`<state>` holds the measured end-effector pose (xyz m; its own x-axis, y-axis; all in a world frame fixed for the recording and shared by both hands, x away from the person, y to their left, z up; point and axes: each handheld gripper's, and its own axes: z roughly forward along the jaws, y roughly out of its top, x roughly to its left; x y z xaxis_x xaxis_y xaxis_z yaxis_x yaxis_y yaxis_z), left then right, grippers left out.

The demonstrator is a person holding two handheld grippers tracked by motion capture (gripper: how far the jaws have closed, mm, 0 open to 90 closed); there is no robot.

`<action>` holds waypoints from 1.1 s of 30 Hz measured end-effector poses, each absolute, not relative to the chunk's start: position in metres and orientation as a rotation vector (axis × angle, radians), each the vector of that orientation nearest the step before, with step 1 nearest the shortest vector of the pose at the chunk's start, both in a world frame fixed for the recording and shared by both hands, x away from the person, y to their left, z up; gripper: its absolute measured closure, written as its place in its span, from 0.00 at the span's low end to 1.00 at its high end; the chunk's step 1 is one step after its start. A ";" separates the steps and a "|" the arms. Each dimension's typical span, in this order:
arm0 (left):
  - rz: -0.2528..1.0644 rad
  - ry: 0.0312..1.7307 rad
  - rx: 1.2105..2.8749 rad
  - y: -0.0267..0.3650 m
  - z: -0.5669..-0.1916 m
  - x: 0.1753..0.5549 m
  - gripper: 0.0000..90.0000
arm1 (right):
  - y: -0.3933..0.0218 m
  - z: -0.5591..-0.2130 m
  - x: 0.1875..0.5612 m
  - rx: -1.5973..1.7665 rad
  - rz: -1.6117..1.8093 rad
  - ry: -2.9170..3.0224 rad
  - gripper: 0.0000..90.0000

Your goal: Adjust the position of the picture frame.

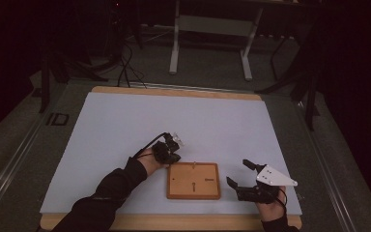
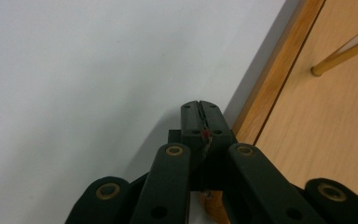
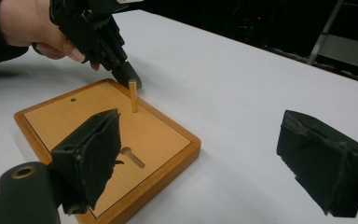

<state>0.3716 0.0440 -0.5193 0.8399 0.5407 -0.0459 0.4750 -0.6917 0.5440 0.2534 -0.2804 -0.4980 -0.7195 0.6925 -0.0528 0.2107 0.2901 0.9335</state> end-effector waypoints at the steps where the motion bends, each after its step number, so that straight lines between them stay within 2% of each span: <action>1: 0.162 0.745 2.456 0.045 -0.520 0.371 1.00 | -0.281 -0.498 0.253 0.807 1.424 2.113 0.15; 18: 0.180 0.722 2.350 0.078 -0.489 0.356 0.96 | -0.280 -0.499 0.254 0.787 1.474 2.110 0.15; 31: 0.149 0.618 2.268 0.080 -0.470 0.327 0.92 | -0.281 -0.497 0.254 0.740 1.433 2.105 0.15; 33: 0.139 0.602 2.246 0.076 -0.470 0.322 0.88 | -0.279 -0.497 0.253 0.725 1.443 2.109 0.15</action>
